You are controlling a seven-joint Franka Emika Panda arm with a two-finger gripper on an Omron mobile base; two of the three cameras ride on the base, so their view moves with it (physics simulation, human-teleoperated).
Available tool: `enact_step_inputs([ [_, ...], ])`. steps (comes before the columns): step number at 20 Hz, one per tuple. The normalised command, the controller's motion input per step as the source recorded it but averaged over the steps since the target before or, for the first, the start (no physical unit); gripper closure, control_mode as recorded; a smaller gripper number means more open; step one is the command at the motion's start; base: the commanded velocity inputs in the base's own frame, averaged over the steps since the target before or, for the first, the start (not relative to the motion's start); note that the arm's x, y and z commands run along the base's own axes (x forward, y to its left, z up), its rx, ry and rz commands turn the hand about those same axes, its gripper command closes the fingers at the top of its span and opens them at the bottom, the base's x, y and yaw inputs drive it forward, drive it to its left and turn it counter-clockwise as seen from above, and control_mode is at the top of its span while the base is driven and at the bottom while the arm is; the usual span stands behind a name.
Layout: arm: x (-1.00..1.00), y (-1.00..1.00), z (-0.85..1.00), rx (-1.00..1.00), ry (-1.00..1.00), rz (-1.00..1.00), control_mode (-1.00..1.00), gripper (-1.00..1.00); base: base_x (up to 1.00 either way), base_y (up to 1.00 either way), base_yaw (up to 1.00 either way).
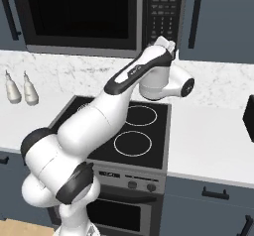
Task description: Open the microwave, place the bowl with waffle inside the microwave, then close the microwave door and turn it on.
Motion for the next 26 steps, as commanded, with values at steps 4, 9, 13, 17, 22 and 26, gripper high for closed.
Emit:
enact_step_inputs([
  [4,0.38,-0.12,-0.08,0.00,0.00,0.00,-1.00,-1.00,0.00,0.00,0.00],
  [9,0.37,-0.16,-0.02,0.00,0.00,0.00,-1.00,-1.00,0.00,0.00,0.00],
  [13,0.40,-0.09,-0.08,0.00,0.00,0.00,-1.00,-1.00,0.00,0.00,0.00],
  [17,0.37,-0.02,-0.19,0.00,0.00,0.00,-1.00,-1.00,0.00,0.00,0.00],
  [22,0.24,0.00,-0.29,0.00,0.00,0.00,-1.00,-1.00,0.00,0.00,0.00],
  [26,0.22,0.00,-0.26,0.00,0.00,0.00,-1.00,-1.00,0.00,0.00,0.00],
])
